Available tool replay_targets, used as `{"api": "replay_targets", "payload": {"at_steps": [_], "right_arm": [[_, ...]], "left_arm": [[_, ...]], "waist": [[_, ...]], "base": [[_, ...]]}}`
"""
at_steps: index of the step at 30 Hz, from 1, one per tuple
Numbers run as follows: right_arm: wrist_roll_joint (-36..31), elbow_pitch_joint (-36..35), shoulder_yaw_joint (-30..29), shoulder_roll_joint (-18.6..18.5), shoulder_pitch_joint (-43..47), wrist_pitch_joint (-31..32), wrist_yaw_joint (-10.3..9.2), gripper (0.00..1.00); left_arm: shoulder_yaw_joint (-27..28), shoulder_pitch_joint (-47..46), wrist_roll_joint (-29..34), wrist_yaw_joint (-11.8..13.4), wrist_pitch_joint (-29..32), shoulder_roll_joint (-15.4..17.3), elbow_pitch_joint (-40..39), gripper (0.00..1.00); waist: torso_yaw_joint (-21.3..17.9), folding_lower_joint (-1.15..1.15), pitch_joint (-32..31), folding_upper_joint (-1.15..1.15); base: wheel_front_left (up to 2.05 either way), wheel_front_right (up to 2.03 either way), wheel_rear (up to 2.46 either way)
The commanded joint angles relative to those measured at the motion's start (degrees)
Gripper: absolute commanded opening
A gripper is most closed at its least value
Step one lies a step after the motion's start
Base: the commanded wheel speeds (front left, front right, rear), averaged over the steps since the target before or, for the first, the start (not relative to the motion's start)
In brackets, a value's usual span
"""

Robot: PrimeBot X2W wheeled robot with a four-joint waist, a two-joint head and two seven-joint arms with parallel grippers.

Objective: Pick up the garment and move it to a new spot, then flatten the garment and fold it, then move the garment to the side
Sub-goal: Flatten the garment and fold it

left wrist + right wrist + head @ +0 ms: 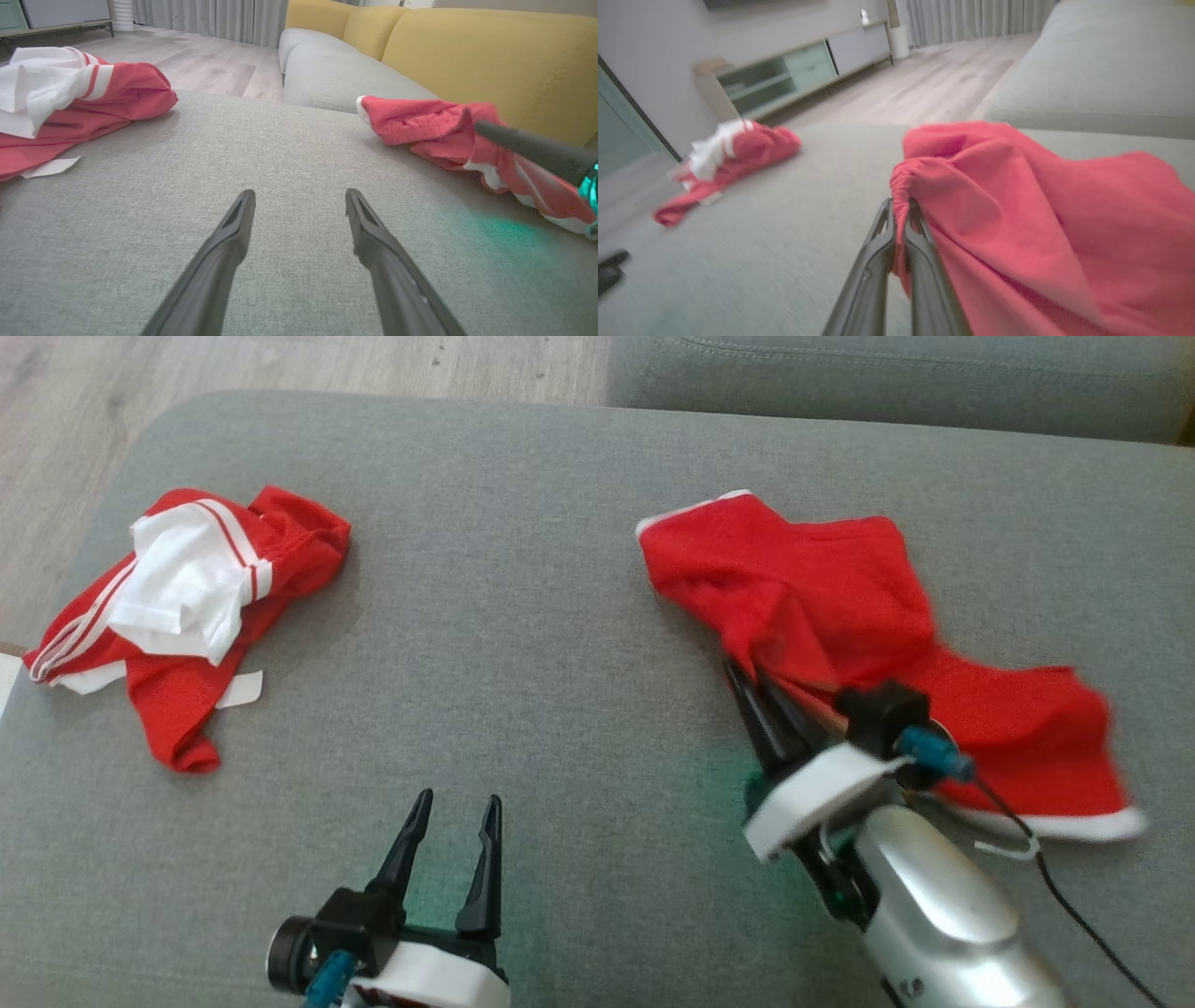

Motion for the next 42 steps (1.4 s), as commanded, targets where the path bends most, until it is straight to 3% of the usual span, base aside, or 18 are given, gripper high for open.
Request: {"api": "replay_targets", "payload": {"at_steps": [1, 5, 6, 7, 8, 13, 18, 25, 29, 37, 42], "right_arm": [[3.2, -3.6, 1.6, 1.0, -2.2, -0.9, -0.03, 0.00], [13.0, -6.9, 1.4, 0.2, -2.8, -1.0, -0.03, 0.00], [13.6, -5.7, 1.1, -0.6, -3.1, -0.5, -0.03, 0.17], [14.0, -3.5, 0.3, -1.1, -3.3, 0.5, -0.03, 0.84], [14.4, -1.3, -1.0, -1.3, -3.8, 0.9, -0.03, 1.00], [7.4, 10.7, -8.1, -2.6, -7.6, -0.2, -0.03, 1.00], [3.3, 12.3, -11.9, -1.0, -8.8, -1.2, -0.03, 1.00], [-5.0, -11.9, -18.8, 0.1, 0.5, -1.3, -0.03, 1.00], [-8.2, -21.0, -22.0, 0.7, 7.8, -1.3, -0.03, 1.00], [-9.1, -24.1, -24.7, 1.2, 13.5, -1.3, -0.03, 1.00], [-9.6, -23.9, -24.4, 1.2, 13.9, -1.3, -0.03, 1.00]], "left_arm": [[1.2, -0.7, 0.2, 0.0, -0.5, -0.1, -1.4, 1.00], [0.6, -0.8, 0.4, -0.3, -0.5, -0.1, -1.3, 1.00], [0.4, -0.8, 0.4, -0.3, -0.5, -0.1, -1.3, 1.00], [0.3, -0.9, 0.4, -0.3, -0.5, -0.1, -1.2, 1.00], [0.1, -1.0, 0.3, -0.2, -0.5, -0.1, -1.1, 1.00], [-0.4, -1.5, 0.2, 0.1, -0.5, -0.1, -0.9, 1.00], [0.3, -1.7, 0.2, 0.4, -0.5, -0.1, -0.9, 1.00], [0.9, -3.4, 0.8, -0.4, -0.5, -0.1, -2.7, 1.00], [-0.3, -6.2, 1.8, -2.2, -0.5, -0.1, -3.8, 1.00], [-4.5, -13.6, 3.4, -5.9, -0.5, -0.1, -0.1, 1.00], [-7.3, -17.9, 2.8, -6.8, -0.5, 0.0, 5.5, 1.00]], "waist": [[0.0, 0.00, -0.1, 0.00], [0.7, 0.00, 0.1, 0.00], [0.9, 0.00, 0.3, 0.00], [1.2, 0.00, 0.5, 0.00], [1.4, 0.00, 0.7, 0.00], [2.0, 0.00, 1.3, 0.00], [0.5, 0.00, 1.1, 0.00], [-3.9, 0.00, 0.4, 0.00], [-6.5, 0.00, 0.7, 0.00], [-12.1, 0.00, 3.1, 0.00], [-16.0, 0.00, 5.2, 0.00]], "base": [[0.00, 0.00, 0.00], [0.00, 0.00, 0.00], [0.00, 0.00, 0.00], [0.00, 0.00, 0.00], [0.00, 0.00, 0.00], [0.00, 0.00, 0.00], [0.00, 0.00, 0.00], [0.00, 0.00, 0.00], [0.00, 0.00, 0.00], [0.00, 0.00, 0.00], [0.00, 0.00, 0.00]]}}
